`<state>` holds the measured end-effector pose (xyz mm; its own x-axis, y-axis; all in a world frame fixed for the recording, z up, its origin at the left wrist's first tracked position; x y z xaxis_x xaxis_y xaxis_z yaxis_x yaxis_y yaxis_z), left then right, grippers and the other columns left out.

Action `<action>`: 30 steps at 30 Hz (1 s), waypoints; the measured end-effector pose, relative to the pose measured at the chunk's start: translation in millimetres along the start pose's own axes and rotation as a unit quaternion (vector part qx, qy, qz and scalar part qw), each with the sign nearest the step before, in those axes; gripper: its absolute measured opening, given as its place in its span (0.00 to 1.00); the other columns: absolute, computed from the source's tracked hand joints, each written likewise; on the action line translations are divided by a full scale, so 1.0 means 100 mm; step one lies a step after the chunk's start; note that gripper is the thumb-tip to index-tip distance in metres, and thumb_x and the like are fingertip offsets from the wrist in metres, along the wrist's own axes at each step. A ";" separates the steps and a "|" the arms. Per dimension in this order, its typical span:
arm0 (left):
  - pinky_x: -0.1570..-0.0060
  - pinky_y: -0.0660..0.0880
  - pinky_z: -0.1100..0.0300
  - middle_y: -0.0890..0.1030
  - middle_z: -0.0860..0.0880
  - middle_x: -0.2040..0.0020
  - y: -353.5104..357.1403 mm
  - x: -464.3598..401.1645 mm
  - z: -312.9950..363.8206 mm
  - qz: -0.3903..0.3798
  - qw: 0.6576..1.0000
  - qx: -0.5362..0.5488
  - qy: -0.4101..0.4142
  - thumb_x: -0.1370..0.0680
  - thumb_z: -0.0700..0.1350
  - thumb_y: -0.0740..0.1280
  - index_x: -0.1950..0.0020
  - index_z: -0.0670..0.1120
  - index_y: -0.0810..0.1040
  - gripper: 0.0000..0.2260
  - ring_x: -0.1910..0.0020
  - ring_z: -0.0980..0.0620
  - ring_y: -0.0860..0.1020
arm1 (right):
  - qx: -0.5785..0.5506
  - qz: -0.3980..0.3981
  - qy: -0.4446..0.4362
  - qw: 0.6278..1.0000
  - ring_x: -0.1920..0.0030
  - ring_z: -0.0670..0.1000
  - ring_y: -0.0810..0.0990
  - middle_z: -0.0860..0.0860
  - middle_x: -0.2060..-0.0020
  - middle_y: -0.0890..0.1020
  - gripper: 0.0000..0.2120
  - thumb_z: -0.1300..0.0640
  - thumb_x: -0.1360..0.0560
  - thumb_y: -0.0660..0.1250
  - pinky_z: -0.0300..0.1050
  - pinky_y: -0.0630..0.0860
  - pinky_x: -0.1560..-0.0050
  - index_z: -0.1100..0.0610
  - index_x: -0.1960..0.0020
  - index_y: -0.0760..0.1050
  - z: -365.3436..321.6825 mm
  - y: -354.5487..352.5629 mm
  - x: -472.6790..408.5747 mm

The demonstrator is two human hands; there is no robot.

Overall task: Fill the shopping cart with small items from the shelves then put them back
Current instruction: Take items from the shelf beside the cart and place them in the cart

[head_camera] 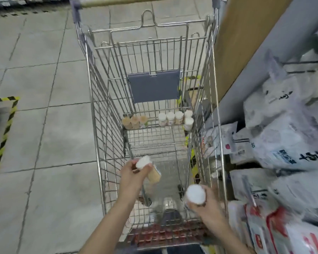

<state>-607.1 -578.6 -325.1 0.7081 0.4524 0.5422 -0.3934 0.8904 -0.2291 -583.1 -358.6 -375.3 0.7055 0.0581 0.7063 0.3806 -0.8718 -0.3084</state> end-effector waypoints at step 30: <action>0.48 0.75 0.50 0.79 0.45 0.44 2.54 -3.23 -0.80 -0.002 0.952 -0.280 0.124 0.31 0.49 0.75 0.41 0.45 0.72 0.23 0.44 0.44 0.76 | 0.028 0.044 0.028 0.998 0.38 0.49 0.72 0.45 0.38 0.70 0.34 0.58 0.31 0.75 0.43 0.75 0.41 0.46 0.33 0.61 0.86 0.35 -1.68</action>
<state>-888.9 -494.1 -623.3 0.8530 0.3845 0.3530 -0.0650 0.7492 -0.6592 -636.7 -356.7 -559.0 0.7031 -0.0460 0.7096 0.3529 -0.8438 -0.4043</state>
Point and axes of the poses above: each hand's wrist, its own x-axis away from the middle knuckle, its own y-axis out of the palm, z = x × y, the point moved 1 cm from there along -x, towards the middle knuckle
